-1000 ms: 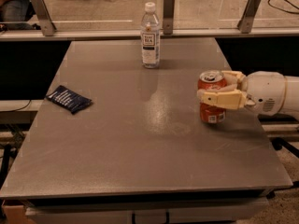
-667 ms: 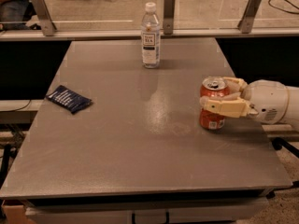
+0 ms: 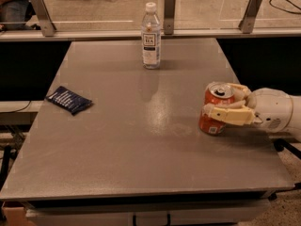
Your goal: Place coke can upright
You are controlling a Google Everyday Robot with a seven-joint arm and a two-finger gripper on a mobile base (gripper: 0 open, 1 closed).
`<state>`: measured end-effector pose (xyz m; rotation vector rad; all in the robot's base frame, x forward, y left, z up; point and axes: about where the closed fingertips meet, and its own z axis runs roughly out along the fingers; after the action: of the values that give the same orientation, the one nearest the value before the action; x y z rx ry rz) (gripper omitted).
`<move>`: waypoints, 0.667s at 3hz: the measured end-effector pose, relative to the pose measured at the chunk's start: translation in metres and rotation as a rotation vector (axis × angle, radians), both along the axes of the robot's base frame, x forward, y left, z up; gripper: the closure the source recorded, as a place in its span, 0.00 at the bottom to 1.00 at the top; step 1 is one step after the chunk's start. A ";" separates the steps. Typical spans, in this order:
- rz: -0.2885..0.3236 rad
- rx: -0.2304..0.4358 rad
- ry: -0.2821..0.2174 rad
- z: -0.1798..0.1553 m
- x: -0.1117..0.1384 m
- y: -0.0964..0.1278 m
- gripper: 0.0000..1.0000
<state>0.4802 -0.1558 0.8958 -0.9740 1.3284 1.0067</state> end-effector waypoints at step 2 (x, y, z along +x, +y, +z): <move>0.008 -0.024 -0.019 0.000 -0.010 -0.013 0.00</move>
Offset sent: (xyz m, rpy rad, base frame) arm -0.0283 -0.0401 -0.0018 -0.0644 -0.0490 0.0125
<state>0.4697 -0.1684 0.8958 -1.0057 1.3246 0.9878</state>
